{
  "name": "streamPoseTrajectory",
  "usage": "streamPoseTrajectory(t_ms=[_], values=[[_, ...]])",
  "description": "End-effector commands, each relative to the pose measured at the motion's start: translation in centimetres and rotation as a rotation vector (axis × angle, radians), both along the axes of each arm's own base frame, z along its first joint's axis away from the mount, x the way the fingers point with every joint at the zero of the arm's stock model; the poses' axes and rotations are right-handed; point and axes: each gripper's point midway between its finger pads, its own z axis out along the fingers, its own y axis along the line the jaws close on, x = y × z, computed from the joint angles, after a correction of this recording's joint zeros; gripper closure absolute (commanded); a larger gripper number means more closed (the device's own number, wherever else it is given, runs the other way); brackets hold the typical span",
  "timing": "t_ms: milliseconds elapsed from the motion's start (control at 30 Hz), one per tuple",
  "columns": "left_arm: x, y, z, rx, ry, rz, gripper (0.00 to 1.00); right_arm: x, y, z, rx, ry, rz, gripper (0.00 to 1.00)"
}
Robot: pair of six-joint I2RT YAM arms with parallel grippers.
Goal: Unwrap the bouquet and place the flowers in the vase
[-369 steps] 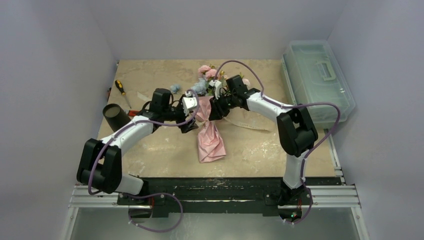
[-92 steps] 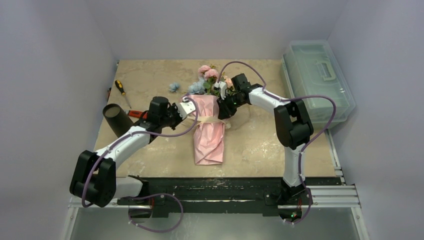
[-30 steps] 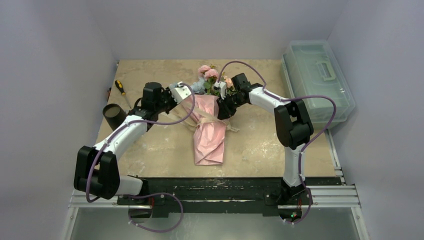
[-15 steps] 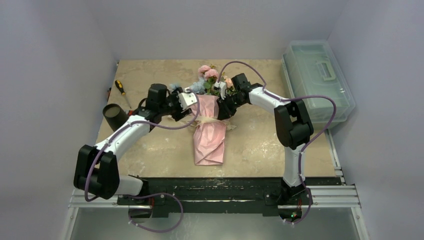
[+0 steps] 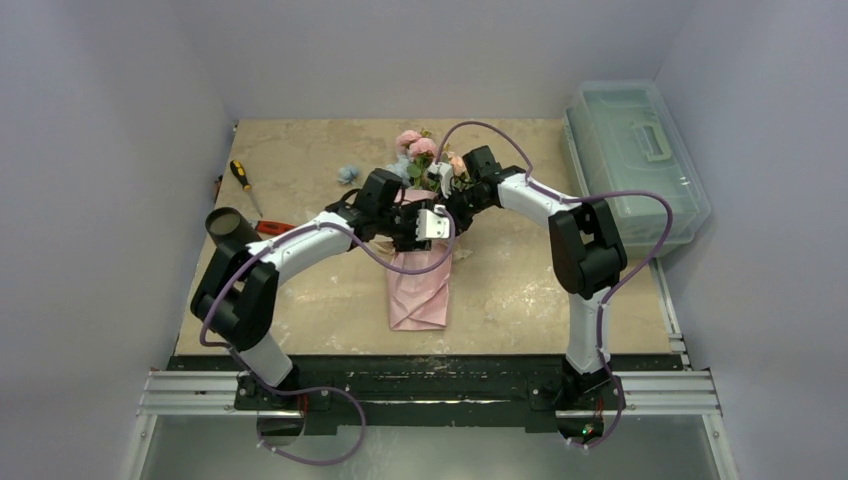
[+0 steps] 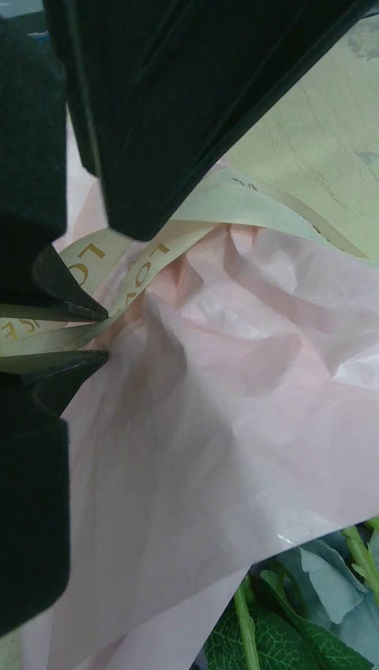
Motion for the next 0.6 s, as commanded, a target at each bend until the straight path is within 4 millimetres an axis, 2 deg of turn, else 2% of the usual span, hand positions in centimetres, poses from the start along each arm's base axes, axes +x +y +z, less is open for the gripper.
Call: streamPoseTrajectory(t_ms=[0,167,267,333,433,567], values=[[-0.4,-1.5,-0.2,0.015,-0.009,-0.083,0.47,0.9,0.8,1.8,0.036,-0.034,0.002,0.77],[-0.3,-1.0,-1.9,0.057,0.02,-0.066,0.6,0.9,0.8,1.8,0.038,-0.032,0.001,0.77],[-0.1,-0.9,-2.2,0.068,0.03,-0.047,0.76,0.8,0.8,1.8,0.038,-0.03,-0.001,0.77],[0.2,-1.1,-0.9,0.042,0.024,-0.019,0.88,0.9,0.8,1.9,0.039,-0.034,0.0,0.77],[0.5,-1.3,2.2,-0.017,0.008,0.025,1.0,0.9,0.8,2.0,0.039,-0.037,-0.001,0.77],[0.6,-0.1,6.3,-0.112,0.051,0.101,1.0,0.9,0.7,2.1,0.037,-0.035,-0.003,0.77]])
